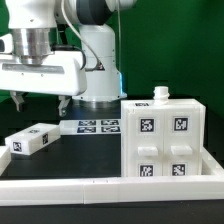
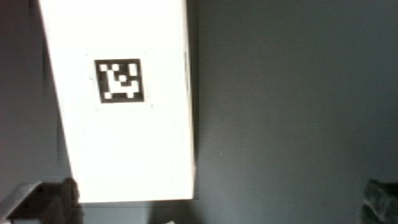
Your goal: Assemble cabinet
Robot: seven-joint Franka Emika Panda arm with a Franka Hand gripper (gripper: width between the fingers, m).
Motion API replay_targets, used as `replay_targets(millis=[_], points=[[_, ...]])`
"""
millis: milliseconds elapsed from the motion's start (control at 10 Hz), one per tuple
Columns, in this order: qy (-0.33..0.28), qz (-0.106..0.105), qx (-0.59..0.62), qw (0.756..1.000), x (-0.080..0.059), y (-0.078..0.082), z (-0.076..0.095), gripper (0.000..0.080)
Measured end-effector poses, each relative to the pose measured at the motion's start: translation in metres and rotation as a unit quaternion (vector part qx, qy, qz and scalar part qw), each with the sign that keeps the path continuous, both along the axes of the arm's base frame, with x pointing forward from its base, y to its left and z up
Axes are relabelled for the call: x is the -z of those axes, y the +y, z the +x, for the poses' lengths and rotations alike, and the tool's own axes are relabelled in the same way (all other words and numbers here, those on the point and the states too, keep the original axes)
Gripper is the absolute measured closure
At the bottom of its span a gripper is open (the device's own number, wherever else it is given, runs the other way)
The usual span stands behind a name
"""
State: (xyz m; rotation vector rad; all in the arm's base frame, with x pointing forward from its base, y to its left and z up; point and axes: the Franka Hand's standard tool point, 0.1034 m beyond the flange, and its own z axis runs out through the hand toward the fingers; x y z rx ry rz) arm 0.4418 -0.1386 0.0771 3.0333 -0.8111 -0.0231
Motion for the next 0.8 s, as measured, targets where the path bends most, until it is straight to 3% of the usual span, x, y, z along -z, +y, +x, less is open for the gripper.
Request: replay_targets(millis=[400,800], points=[[-0.002,0.004,0.021,1.0,0.003,0.004,0.001,0.0003],[-0.014,-0.016,-0.052,0.998,0.022,-0.022,-0.035,0.0003]])
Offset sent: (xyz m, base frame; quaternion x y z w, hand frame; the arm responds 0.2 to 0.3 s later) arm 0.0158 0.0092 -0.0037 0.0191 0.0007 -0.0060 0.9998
